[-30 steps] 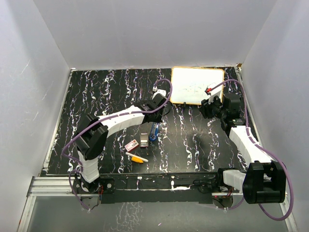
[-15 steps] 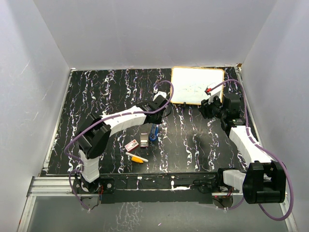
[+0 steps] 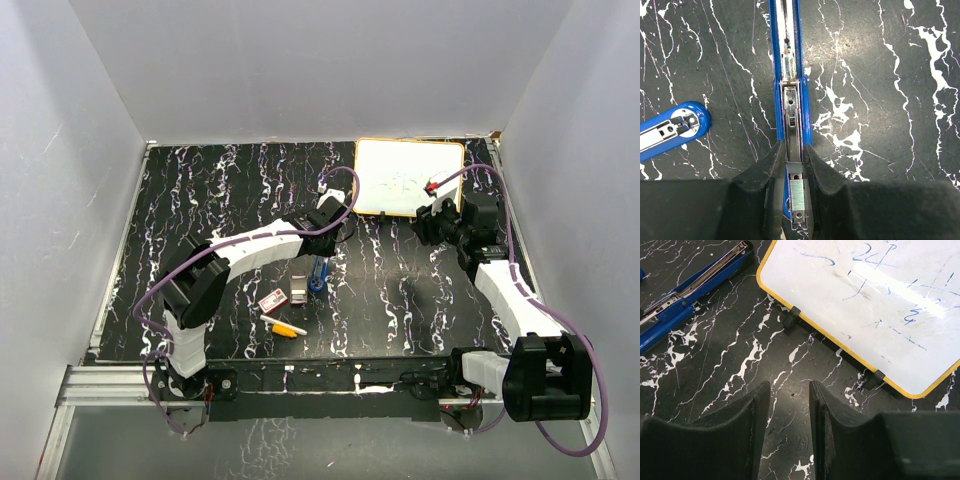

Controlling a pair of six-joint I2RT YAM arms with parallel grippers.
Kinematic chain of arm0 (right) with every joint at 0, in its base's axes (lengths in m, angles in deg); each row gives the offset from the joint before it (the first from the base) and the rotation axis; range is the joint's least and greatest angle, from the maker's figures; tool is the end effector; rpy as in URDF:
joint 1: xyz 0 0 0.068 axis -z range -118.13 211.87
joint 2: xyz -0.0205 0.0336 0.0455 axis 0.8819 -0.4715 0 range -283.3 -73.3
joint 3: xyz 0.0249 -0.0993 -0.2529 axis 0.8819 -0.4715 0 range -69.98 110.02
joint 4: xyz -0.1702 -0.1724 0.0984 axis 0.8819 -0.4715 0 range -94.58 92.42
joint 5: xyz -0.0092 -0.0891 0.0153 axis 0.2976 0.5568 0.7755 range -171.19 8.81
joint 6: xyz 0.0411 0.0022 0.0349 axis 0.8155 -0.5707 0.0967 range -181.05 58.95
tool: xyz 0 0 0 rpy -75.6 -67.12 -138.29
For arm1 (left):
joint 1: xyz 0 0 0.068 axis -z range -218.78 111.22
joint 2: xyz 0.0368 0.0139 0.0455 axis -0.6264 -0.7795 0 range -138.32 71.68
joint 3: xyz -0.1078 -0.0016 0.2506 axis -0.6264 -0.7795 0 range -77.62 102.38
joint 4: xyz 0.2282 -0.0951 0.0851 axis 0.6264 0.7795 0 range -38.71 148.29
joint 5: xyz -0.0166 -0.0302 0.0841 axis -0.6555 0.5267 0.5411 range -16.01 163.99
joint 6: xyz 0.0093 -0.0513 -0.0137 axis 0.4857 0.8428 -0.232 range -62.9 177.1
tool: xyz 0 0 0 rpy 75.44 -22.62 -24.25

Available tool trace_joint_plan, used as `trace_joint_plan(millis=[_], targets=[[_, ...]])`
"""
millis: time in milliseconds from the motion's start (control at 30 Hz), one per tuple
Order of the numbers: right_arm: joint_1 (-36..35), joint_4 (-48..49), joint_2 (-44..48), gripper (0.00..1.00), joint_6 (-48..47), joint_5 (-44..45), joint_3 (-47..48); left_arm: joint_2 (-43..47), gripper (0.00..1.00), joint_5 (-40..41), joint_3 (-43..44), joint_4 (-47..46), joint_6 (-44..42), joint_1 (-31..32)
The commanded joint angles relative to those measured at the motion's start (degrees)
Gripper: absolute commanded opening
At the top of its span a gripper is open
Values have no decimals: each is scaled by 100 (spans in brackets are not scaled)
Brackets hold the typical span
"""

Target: Load the staples into the stapler

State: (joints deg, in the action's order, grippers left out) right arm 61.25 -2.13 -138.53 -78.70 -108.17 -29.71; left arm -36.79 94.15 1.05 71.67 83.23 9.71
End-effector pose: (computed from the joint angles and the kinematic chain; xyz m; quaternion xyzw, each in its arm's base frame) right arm 0.2485 0.0190 0.2521 -0.2493 0.8108 0.1268 0.5142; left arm 0.2840 -0.3025 0.2118 0.1210 0.9197 -0.0724 0.3665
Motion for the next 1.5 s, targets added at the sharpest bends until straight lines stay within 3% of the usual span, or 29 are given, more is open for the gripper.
trace_joint_plan(millis=[0, 1467], targets=[[36, 166, 112, 40, 16, -70, -54, -5, 0, 67, 127, 105, 79, 20], [229, 157, 86, 41, 7, -108, -62, 104, 0, 98, -316, -194, -88, 131]])
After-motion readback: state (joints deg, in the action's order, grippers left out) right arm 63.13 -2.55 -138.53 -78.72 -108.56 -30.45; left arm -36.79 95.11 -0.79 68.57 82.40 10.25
